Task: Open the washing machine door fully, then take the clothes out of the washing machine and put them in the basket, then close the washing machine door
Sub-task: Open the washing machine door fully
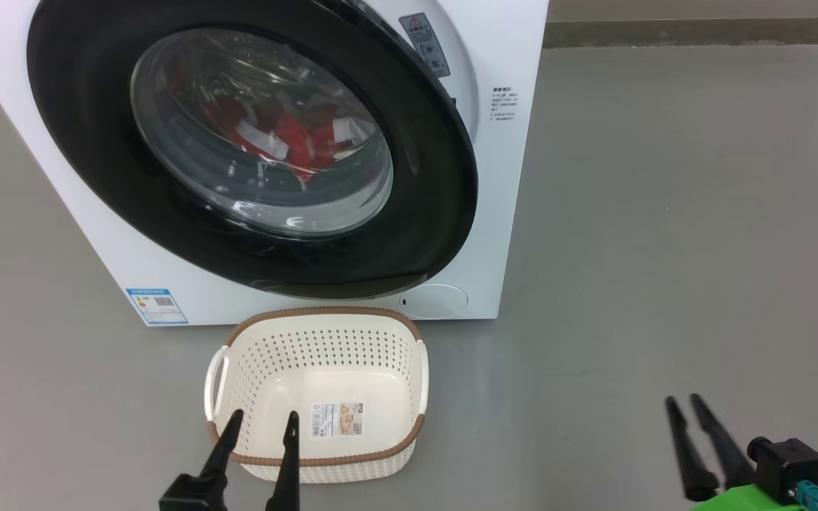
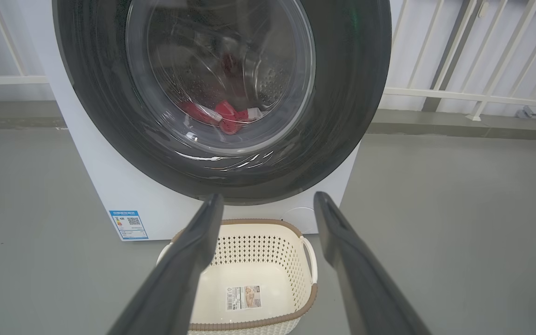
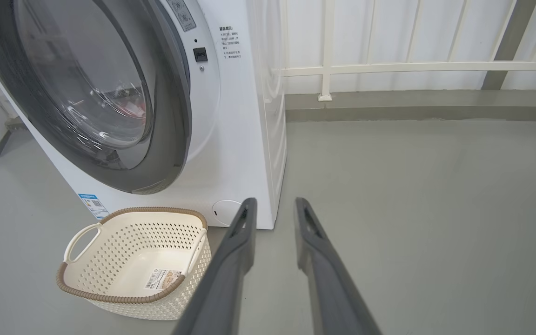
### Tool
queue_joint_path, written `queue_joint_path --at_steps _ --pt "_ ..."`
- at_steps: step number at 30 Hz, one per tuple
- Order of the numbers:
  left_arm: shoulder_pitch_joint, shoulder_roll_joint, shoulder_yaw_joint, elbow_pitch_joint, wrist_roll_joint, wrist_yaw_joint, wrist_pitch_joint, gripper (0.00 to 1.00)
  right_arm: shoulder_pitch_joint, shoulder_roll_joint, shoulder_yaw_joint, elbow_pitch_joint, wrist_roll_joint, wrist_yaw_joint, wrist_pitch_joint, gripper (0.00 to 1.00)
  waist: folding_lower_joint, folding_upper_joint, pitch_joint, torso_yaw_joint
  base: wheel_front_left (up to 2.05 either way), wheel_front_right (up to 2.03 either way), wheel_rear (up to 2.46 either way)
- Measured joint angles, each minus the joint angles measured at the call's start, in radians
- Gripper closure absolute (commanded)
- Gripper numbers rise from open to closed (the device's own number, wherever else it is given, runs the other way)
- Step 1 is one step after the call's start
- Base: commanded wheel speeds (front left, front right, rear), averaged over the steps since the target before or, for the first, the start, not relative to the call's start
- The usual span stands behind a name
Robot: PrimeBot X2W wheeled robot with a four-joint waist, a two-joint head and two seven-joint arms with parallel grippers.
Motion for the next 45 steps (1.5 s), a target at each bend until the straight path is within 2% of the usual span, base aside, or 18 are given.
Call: queue_joint_path --at_steps 5,8,11,21,25,27,30,34,45 --pt "0.000 0.000 0.000 0.000 0.000 0.000 0.000 0.00 -0.003 0.000 0.007 0.000 0.043 0.000 0.000 1.00 0.0000 0.0000 0.003 -0.001 0.00 0.00 0.00" --pt "0.000 0.000 -0.001 -0.001 -0.003 0.003 0.000 0.00 -0.007 0.001 0.007 -0.001 0.113 0.000 0.000 1.00 0.0000 0.0000 0.004 0.000 0.00 0.00 0.00" --pt "0.000 0.000 0.000 -0.002 -0.006 0.008 0.000 0.00 -0.030 0.001 0.001 -0.004 0.259 0.000 0.000 1.00 0.0000 0.0000 0.007 0.001 0.00 0.00 0.00" --pt "-0.003 0.001 0.000 -0.021 -0.006 0.008 0.000 0.00 -0.151 0.001 0.000 -0.013 1.046 0.000 0.016 1.00 0.0000 0.0000 0.034 0.005 0.00 0.00 0.00" --pt "-0.022 0.001 -0.001 -0.028 -0.006 0.008 0.000 0.00 -0.240 0.000 -0.037 -0.016 1.266 0.000 0.088 1.00 0.0000 0.0000 0.060 0.006 0.00 0.00 0.00" --pt "-0.039 0.001 -0.003 -0.033 -0.006 0.008 0.000 0.00 -0.287 -0.001 -0.060 -0.004 1.331 0.000 0.126 1.00 0.0000 0.0000 0.076 0.008 0.00 0.00 0.00" --pt "-0.057 0.001 -0.007 -0.039 -0.006 0.008 0.000 0.00 -0.361 -0.016 -0.077 0.041 1.390 0.000 0.179 1.00 0.0000 0.0000 0.100 0.012 0.00 0.00 0.00" --pt "-0.079 0.001 -0.018 -0.043 -0.006 0.008 0.000 0.00 -0.460 -0.050 -0.067 0.116 1.395 0.000 0.231 1.00 0.0000 0.0000 0.132 0.020 0.00 0.00 0.00" --pt "-0.154 0.000 -0.061 -0.050 -0.018 0.008 0.000 0.00 -0.704 -0.067 0.006 0.305 1.407 0.000 0.379 1.00 0.0000 0.0000 0.210 0.069 0.00 0.00 0.00"
